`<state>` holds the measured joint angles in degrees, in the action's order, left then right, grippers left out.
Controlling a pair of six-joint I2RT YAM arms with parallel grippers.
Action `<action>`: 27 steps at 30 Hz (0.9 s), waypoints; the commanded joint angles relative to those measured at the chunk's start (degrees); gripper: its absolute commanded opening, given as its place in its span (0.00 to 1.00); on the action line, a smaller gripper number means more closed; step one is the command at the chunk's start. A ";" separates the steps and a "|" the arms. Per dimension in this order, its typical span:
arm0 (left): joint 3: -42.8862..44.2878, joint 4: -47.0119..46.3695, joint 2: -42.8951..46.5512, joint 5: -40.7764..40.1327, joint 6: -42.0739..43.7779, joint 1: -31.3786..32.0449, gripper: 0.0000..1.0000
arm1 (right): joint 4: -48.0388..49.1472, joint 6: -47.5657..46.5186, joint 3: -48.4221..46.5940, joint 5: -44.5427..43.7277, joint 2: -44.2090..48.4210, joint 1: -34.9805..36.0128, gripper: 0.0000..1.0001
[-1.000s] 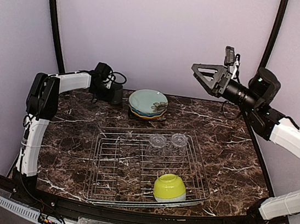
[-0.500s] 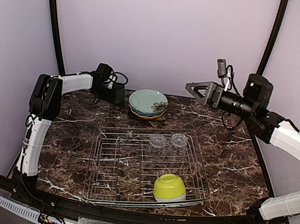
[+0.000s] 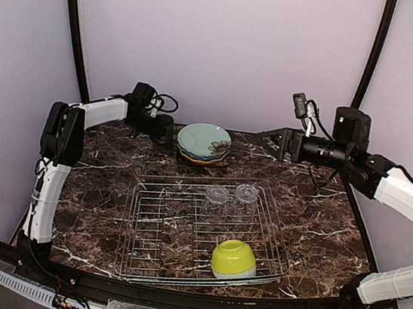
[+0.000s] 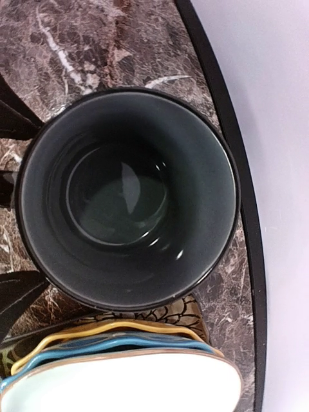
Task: Unload the mixed dishes from the dish rack
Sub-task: Place the cup at the corner of the board, then grab the cup from the dish rack.
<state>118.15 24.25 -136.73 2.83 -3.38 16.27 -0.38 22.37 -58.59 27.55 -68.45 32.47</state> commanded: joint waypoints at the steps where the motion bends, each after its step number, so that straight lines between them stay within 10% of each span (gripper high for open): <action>1: 0.95 3.42 7.90 -0.37 -0.48 -0.10 0.77 | -9.78 -6.09 -3.62 -1.94 0.22 -0.21 0.97; 6: -4.84 2.03 17.41 -2.09 -2.60 0.18 0.98 | -16.67 -9.04 -7.06 -2.47 -1.77 0.72 0.97; 27: -42.15 -11.24 52.76 -6.40 -3.62 8.17 0.99 | -40.50 -20.43 -28.10 -17.33 -24.89 15.65 0.93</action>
<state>78.81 14.13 -88.88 -1.74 -7.94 22.61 -37.23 3.70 -83.92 13.61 -90.06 46.63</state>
